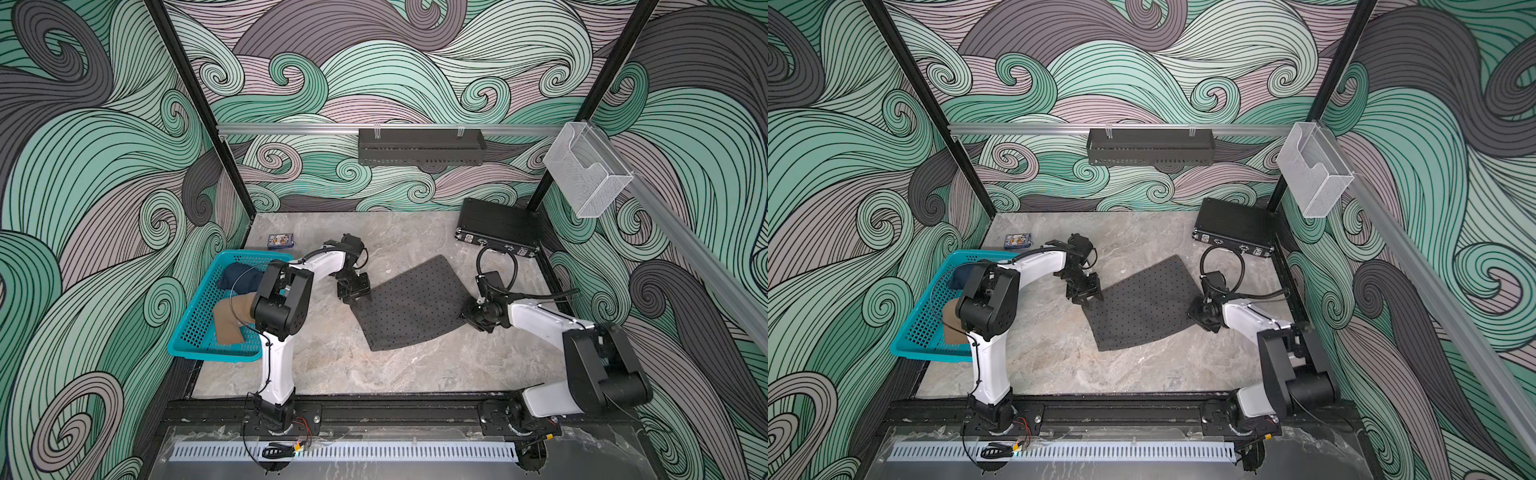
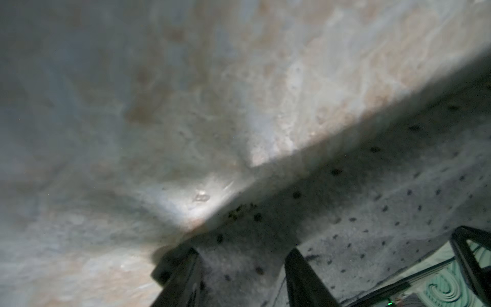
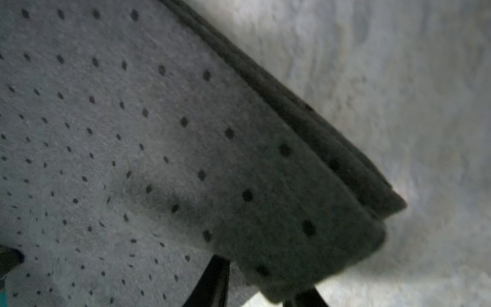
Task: Roll up the skirts
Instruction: Adjust the skirt at the center of the board.
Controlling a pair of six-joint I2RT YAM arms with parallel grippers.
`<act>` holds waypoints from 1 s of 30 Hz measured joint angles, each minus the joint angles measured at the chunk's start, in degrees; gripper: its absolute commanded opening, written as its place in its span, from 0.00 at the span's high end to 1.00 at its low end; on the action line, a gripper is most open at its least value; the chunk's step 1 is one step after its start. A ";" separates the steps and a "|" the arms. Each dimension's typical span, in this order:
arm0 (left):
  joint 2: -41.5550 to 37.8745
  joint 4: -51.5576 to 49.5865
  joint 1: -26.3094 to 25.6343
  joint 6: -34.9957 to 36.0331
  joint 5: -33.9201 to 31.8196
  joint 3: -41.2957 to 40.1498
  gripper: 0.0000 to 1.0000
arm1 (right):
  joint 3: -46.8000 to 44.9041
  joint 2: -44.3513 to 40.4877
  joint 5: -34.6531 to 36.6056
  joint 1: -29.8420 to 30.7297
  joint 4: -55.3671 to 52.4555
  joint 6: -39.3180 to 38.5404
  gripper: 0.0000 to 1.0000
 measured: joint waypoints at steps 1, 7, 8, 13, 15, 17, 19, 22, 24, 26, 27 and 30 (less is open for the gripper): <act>-1.38 1.68 0.00 -1.22 0.37 -2.34 0.68 | 1.53 1.66 0.02 0.00 0.48 -0.94 0.69; -12.87 13.92 -0.72 -10.51 3.91 -20.72 0.78 | 16.55 15.21 -1.29 3.06 1.73 -10.05 0.69; -15.34 16.31 -1.44 -12.57 4.13 -24.04 0.78 | 19.41 17.38 -1.42 4.22 1.49 -11.85 0.69; -25.81 23.30 -6.86 -20.02 3.52 -36.52 0.75 | 31.34 25.03 -3.21 9.79 -1.29 -20.72 0.62; -29.94 24.04 -8.04 -22.23 2.69 -40.15 0.68 | 33.75 26.38 -3.69 11.13 -2.62 -23.37 0.55; -34.34 22.49 -8.24 -23.76 0.52 -42.42 0.53 | 34.56 26.75 -2.97 12.20 -4.22 -25.42 0.49; -37.05 19.74 -8.24 -24.15 -2.23 -42.69 0.43 | 33.90 26.14 0.22 12.92 -5.64 -26.62 0.40; -38.47 16.00 -8.20 -21.73 -4.83 -40.50 0.35 | 27.28 19.32 8.20 14.40 -5.70 -27.89 0.18; -39.04 15.43 -8.22 -19.58 -5.22 -39.12 0.31 | 20.61 10.75 11.45 16.26 -4.33 -28.87 0.12; -40.19 15.43 -8.22 -17.11 -5.57 -38.77 0.28 | 16.09 1.66 13.18 20.26 -3.61 -30.34 0.10; -40.76 15.08 -8.22 -16.33 -5.81 -38.80 0.27 | 15.30 -1.29 13.70 23.08 -3.37 -31.21 0.10; -42.51 13.97 -8.15 -14.14 -6.86 -38.82 0.22 | 15.50 -4.44 16.11 35.01 -2.32 -33.90 0.10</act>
